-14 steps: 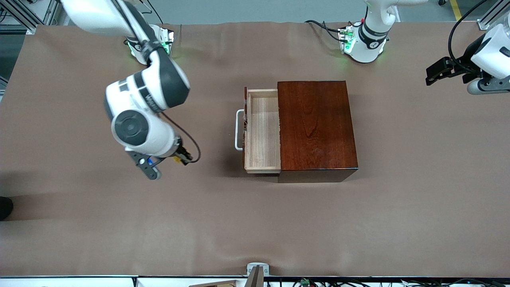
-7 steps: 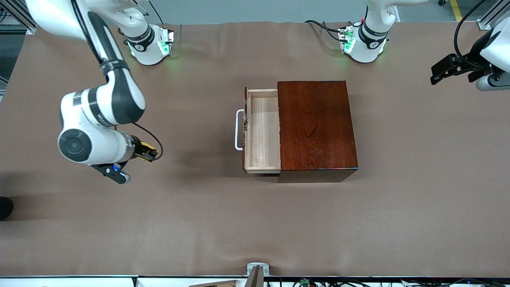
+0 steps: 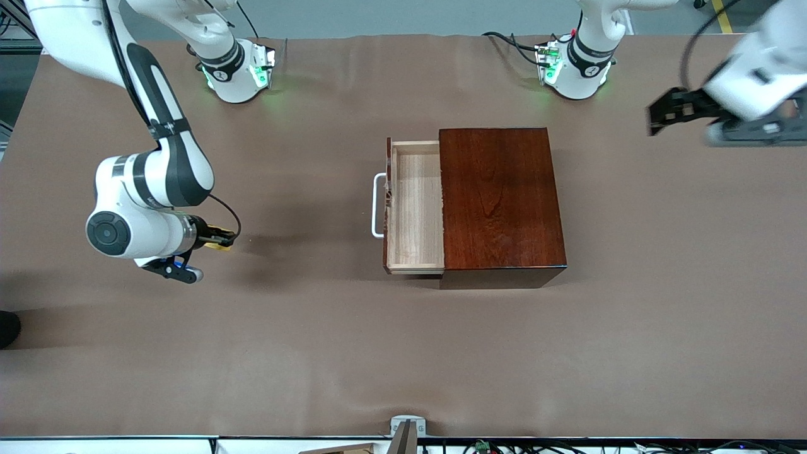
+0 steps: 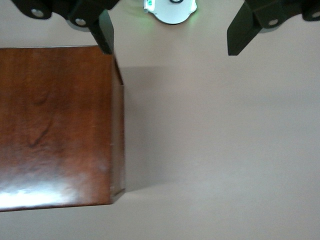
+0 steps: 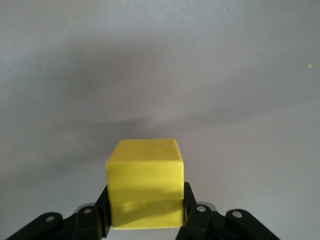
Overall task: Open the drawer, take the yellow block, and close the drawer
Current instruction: 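Carry the cube away with the right gripper while the left gripper reaches the drawer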
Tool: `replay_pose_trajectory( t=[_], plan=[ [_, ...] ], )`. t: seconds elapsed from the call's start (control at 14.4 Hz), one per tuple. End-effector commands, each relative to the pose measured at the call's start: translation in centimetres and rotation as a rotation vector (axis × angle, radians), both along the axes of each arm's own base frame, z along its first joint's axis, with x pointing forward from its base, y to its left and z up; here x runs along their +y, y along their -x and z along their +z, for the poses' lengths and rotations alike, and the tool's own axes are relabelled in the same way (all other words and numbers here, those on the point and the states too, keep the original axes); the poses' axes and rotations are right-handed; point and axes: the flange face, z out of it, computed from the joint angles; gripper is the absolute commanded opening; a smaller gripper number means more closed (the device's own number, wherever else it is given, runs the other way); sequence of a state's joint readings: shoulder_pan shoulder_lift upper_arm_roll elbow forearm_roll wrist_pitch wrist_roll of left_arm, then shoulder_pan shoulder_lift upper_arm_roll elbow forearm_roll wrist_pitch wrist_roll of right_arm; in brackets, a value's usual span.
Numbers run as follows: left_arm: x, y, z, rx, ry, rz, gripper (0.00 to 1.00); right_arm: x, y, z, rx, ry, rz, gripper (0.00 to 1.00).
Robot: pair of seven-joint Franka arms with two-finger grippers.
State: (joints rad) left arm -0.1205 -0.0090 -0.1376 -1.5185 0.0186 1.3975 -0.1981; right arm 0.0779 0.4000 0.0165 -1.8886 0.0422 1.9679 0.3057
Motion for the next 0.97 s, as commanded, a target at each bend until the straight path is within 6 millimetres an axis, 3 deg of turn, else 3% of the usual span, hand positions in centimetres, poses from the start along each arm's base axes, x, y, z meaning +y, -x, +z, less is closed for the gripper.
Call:
replay_pose_trajectory(
  t=[0.0, 0.14, 0.28, 0.49, 0.69, 0.76, 0.9],
  plan=[
    [-5.5, -1.6, -0.6, 0.002, 0.011, 0.019, 1.00, -4.5, 0.8, -0.2, -0.048, -0.051, 0.185, 0.00],
    [-8.5, -1.5, -1.4, -0.005, 0.013, 0.071, 1.00, -8.0, 0.8, -2.0, -0.047, -0.088, 0.259, 0.00],
    [-12.9, -1.5, -3.0, -0.022, 0.025, 0.119, 1.00, -10.6, 1.0, -3.5, -0.029, -0.096, 0.331, 0.00],
    [-21.2, -1.0, -5.9, -0.068, 0.064, 0.284, 1.00, -12.2, 1.4, -6.0, -0.018, -0.093, 0.321, 0.00],
    [-27.2, -0.1, -8.5, -0.059, 0.073, 0.383, 1.00, -12.1, 1.7, -7.2, 0.000, -0.097, 0.315, 0.00],
    [-28.6, 0.3, -9.3, -0.062, 0.080, 0.417, 1.00, -12.3, 1.8, -7.7, 0.007, -0.097, 0.307, 0.10],
    [-30.2, 0.6, -10.5, -0.062, 0.086, 0.464, 1.00, -12.3, 1.8, -8.1, 0.004, -0.097, 0.303, 0.42]
  ],
)
